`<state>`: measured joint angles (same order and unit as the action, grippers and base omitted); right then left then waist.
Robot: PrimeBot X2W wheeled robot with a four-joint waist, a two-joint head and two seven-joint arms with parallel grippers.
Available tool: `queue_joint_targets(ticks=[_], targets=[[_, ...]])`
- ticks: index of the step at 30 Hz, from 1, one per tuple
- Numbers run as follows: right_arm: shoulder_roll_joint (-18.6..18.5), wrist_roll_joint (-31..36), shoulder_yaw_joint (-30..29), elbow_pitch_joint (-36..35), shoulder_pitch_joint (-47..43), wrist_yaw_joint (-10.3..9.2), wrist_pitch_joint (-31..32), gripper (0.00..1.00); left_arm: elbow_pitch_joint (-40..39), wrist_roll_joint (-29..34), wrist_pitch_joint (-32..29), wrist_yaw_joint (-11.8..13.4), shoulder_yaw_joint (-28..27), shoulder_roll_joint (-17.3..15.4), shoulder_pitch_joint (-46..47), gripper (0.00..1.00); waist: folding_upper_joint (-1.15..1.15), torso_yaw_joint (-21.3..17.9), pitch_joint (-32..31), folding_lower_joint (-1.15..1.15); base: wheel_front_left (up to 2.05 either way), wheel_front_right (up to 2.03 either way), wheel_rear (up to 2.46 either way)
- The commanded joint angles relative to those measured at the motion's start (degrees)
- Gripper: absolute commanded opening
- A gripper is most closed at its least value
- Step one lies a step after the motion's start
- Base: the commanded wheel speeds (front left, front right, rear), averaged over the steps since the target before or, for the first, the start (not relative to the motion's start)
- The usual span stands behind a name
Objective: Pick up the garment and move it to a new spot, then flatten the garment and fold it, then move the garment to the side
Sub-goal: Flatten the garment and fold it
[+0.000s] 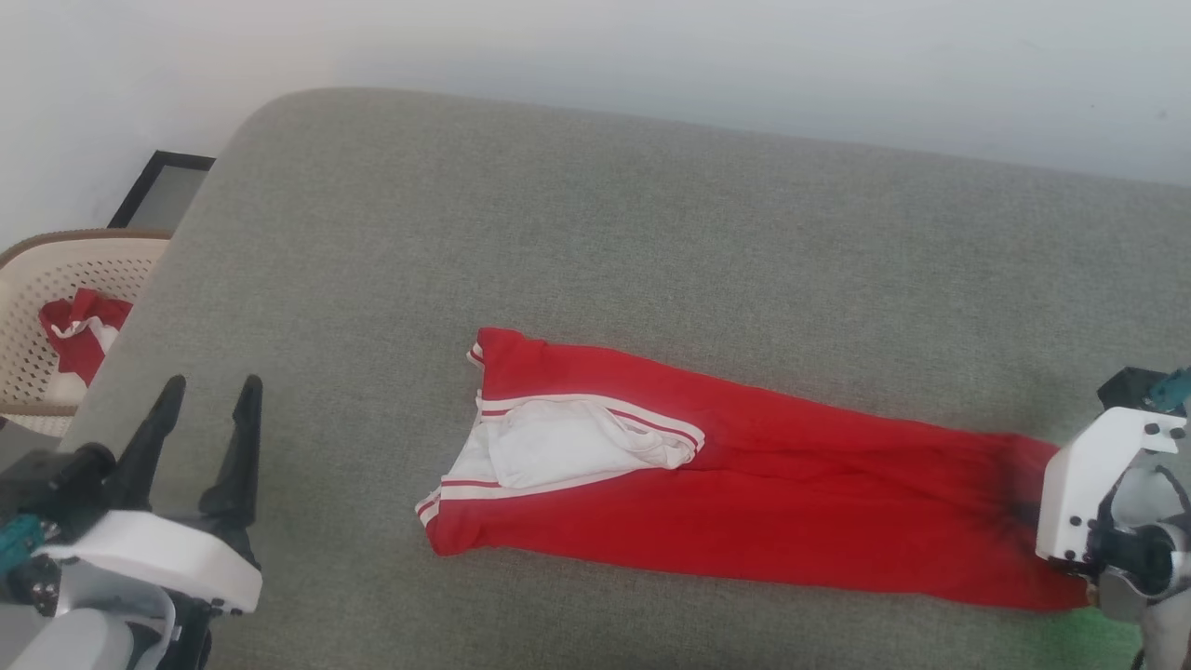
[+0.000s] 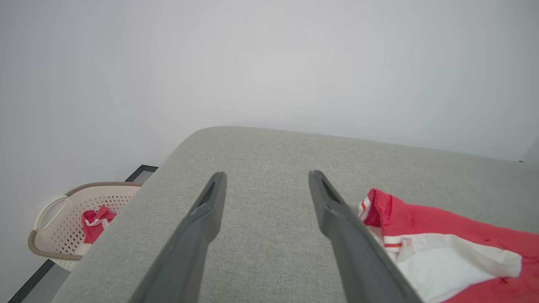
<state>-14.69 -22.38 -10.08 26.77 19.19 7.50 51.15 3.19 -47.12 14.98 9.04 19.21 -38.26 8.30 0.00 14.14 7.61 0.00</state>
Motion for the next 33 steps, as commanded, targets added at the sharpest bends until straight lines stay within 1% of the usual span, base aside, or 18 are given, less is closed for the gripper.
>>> queue_joint_targets(ticks=[1,5,9,12,15,16,18,19,25,30,33], targets=[[1.61,-0.71,0.18,2.37,-0.7,-0.03,-0.29,0.0,0.38,1.34,0.24,-0.97,-1.23,0.76,-1.07,1.0,0.0,-0.02,0.01,0.0,0.0,0.0,0.0],[2.15,-2.0,0.06,3.79,0.7,-0.02,-1.15,0.0,1.51,3.96,0.24,-3.28,-4.6,3.1,-2.58,1.0,0.0,-0.26,-0.07,0.0,0.0,0.0,0.0],[0.56,-2.46,-0.58,3.83,1.76,-0.06,-2.13,0.0,2.26,5.32,0.24,-5.19,-7.25,4.86,-3.64,1.0,0.0,-0.73,-0.06,0.0,0.0,0.0,0.0],[-1.34,-2.58,-1.34,3.69,2.4,-0.11,-2.5,0.0,2.54,6.56,0.25,-6.34,-8.68,5.88,-3.86,1.0,0.0,-1.24,0.08,0.0,0.0,0.0,0.0],[-3.05,-3.09,-2.58,3.56,2.66,-0.12,-2.74,0.0,2.82,7.55,0.25,-7.11,-10.06,6.62,-4.6,1.0,0.0,-1.99,0.19,0.0,0.0,0.0,0.0],[-3.05,-3.09,-2.58,3.56,2.66,-0.12,-2.74,0.0,2.82,7.55,0.25,-7.11,-10.06,6.62,-4.6,1.0,0.0,-1.99,0.19,0.0,0.0,0.0,0.0],[-4.77,-2.94,-3.51,3.37,2.84,-0.08,-2.84,0.0,3.04,8.17,0.24,-7.88,-11.3,7.55,-4.99,1.0,0.0,-2.87,0.3,0.0,0.0,0.0,0.0],[-4.77,-2.94,-3.51,3.37,2.84,-0.08,-2.84,0.0,3.04,8.17,0.24,-7.88,-11.3,7.55,-4.99,1.0,0.0,-2.87,0.3,0.0,0.0,0.0,0.0],[-8.89,-1.78,-5.56,3.91,3.61,-0.07,-3.48,0.0,3.38,9.71,0.25,-9.2,-13.18,8.55,-5.87,1.0,0.0,-4.55,0.3,0.0,0.0,0.0,0.0],[-9.4,-1.35,-5.97,2.81,3.94,-0.07,-3.11,0.0,3.49,10.83,0.24,-10.06,-14.5,9.27,-6.18,1.0,0.0,-5.63,-0.15,0.0,0.0,0.0,0.0],[-8.63,-2.8,-5.02,0.39,3.04,-0.06,-2.71,0.0,3.59,10.83,0.25,-10.59,-15.13,9.58,-6.7,1.0,0.0,-6.03,-0.56,0.0,0.0,0.0,0.0]])
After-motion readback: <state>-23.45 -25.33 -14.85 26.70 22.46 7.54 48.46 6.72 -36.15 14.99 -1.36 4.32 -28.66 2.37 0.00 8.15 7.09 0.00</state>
